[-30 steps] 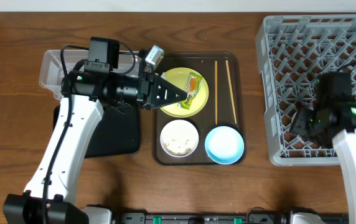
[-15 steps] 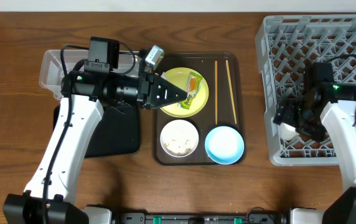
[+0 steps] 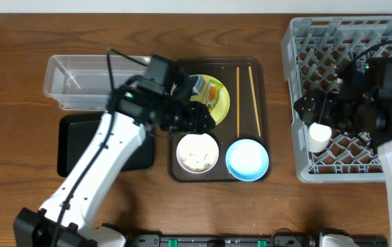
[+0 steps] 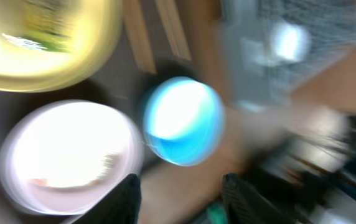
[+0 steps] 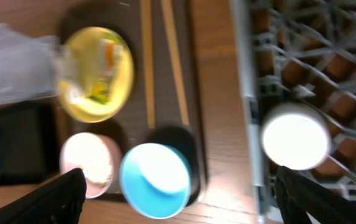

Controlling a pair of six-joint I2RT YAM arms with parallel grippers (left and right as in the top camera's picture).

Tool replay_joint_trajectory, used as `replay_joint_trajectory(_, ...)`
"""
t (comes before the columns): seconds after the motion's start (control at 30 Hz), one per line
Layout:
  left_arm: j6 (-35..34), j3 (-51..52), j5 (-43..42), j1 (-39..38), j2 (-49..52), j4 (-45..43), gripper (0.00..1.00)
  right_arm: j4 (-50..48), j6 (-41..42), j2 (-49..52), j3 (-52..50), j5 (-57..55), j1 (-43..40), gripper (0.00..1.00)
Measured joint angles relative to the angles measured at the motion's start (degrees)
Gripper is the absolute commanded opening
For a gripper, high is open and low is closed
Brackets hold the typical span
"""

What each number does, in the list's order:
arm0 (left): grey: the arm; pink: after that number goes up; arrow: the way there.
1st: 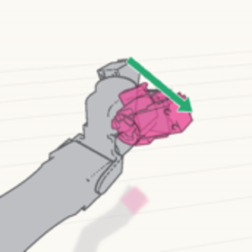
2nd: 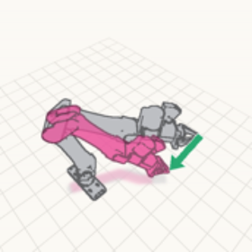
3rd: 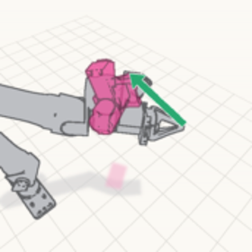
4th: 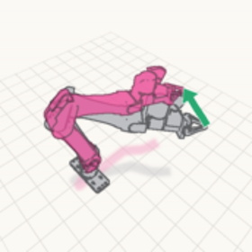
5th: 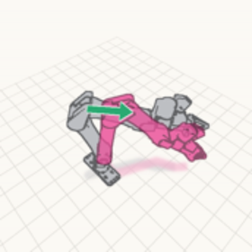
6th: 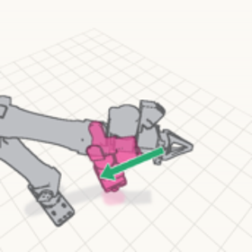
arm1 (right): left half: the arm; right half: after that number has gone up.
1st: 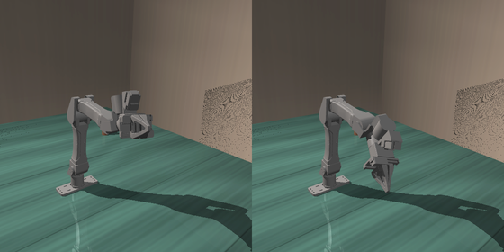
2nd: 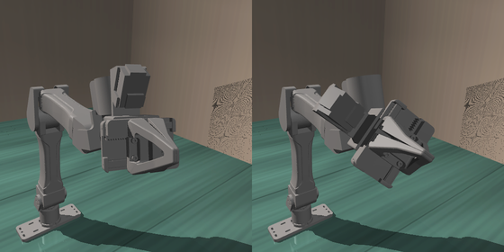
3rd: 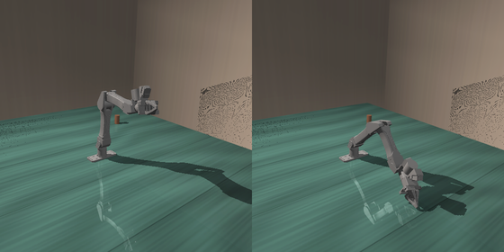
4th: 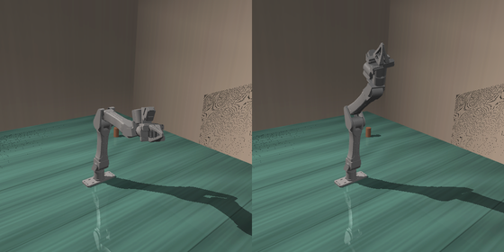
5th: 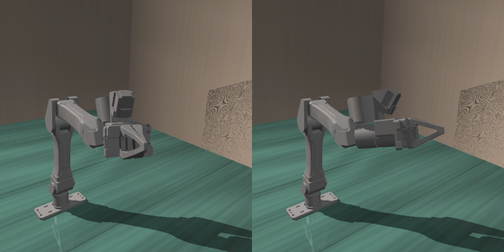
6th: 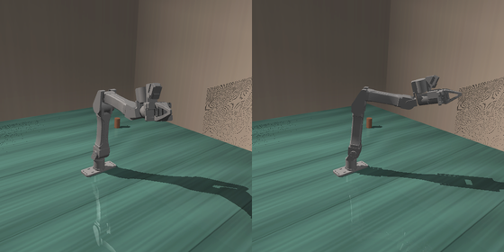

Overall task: Sort waste into correct bins and load items into the dishwasher rack
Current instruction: 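Carry the white cup with the right gripper into the grey rack, then grasp the snack wrapper with the left gripper and drop it in the clear bin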

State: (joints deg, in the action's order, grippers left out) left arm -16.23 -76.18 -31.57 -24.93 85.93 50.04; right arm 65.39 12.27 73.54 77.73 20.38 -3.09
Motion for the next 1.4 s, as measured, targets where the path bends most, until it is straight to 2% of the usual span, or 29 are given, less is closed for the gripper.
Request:
replay_joint_trajectory(0.13, -1.51, 0.0, 17.22, -2.73, 0.66, -7.61, 0.57, 0.04, -0.59, -1.27, 0.02, 3.02, 0.0, 0.97)
replay_joint_trajectory(0.27, 0.04, -0.07, 25.4, -3.04, 5.35, -18.45, 0.58, 0.15, -0.81, -1.2, 0.0, 4.2, 0.0, 0.98)
replay_joint_trajectory(0.43, 3.96, -0.04, 28.92, -3.04, 16.41, -24.81, 0.58, 1.16, -0.81, -1.2, 0.0, 4.7, 0.22, 0.98)
replay_joint_trajectory(0.67, 5.77, -0.02, 28.28, -3.06, 28.2, -32.33, 0.56, 2.29, -0.83, -1.2, 0.0, 4.92, 0.81, 0.98)
replay_joint_trajectory(0.7, 5.79, -0.02, 28.06, -3.06, 28.98, -32.74, 0.55, 2.34, -0.81, -1.2, 0.0, 4.9, 0.79, 0.98)
replay_joint_trajectory(0.83, 5.99, -0.02, 26.4, -3.04, 32.15, -33.33, 0.28, 2.32, -0.83, -1.2, 0.0, 4.92, 0.79, 0.98)
replay_joint_trajectory(0.9, 5.95, -0.2, 23.96, -2.97, 32.13, -33.59, 0.11, 2.32, -0.83, -1.18, 0.0, 4.87, 0.79, 0.98)
replay_joint_trajectory(0.93, 5.97, -0.2, 22.77, -2.99, 32.15, -33.55, 0.07, 2.32, -0.83, -1.2, 0.0, 4.87, 0.79, 0.98)
replay_joint_trajectory(1.1, 6.19, -0.2, 18.88, -2.93, 30.71, -31.47, 0.06, 2.32, -0.83, -1.18, 0.0, 4.33, 0.79, 0.98)
replay_joint_trajectory(1.2, 6.16, -0.2, 18.21, -2.1, 26.01, -28.65, 0.06, 2.34, -0.83, -1.18, 0.0, 3.98, 0.79, 0.98)
replay_joint_trajectory(1.4, 6.19, -0.98, 24.02, 4.02, 11.85, -22.86, 0.06, 2.34, -0.83, -1.18, 0.0, 3.58, 0.79, 0.98)
